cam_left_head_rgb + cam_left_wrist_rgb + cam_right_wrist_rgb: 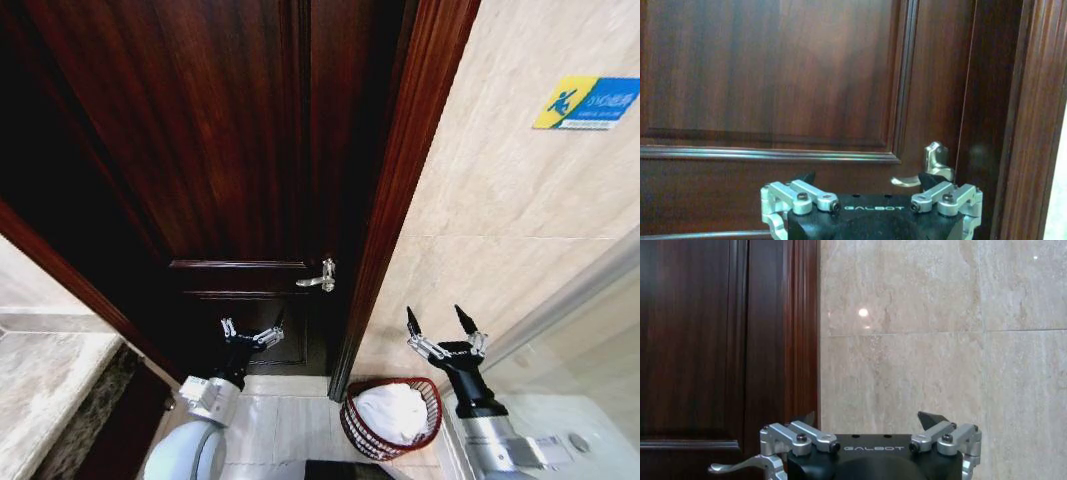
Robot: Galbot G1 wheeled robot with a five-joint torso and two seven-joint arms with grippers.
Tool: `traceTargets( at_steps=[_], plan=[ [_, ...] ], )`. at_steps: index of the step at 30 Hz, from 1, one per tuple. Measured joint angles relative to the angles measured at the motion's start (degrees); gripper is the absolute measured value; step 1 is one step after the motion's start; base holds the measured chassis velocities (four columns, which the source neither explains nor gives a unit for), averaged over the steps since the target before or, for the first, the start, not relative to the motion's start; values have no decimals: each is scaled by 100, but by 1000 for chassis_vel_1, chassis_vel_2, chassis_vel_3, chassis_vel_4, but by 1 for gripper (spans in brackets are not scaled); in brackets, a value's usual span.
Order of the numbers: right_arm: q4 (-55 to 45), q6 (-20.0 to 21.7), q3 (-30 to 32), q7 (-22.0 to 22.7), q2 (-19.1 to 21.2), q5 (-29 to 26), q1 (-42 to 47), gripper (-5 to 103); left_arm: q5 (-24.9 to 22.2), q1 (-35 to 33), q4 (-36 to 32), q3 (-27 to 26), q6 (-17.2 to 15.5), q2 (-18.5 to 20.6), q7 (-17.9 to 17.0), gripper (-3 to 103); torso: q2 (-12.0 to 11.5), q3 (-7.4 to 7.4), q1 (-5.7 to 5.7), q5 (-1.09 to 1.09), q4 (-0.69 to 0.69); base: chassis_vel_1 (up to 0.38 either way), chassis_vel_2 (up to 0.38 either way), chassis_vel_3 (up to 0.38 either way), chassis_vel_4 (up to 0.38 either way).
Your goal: Discard the used towel into the hamper.
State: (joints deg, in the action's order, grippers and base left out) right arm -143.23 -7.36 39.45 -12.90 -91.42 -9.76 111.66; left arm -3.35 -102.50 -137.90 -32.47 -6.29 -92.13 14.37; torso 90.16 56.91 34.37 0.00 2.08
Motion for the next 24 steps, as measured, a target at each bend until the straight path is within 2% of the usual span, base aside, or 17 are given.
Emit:
traceTargets(
  at_steps=[24],
  plan=[
    [0, 0, 0, 0, 0, 0, 0, 100, 0, 0, 0, 0, 0, 0, 0, 100, 0, 0, 0, 0, -1, 0, 0, 0, 0]
  ],
)
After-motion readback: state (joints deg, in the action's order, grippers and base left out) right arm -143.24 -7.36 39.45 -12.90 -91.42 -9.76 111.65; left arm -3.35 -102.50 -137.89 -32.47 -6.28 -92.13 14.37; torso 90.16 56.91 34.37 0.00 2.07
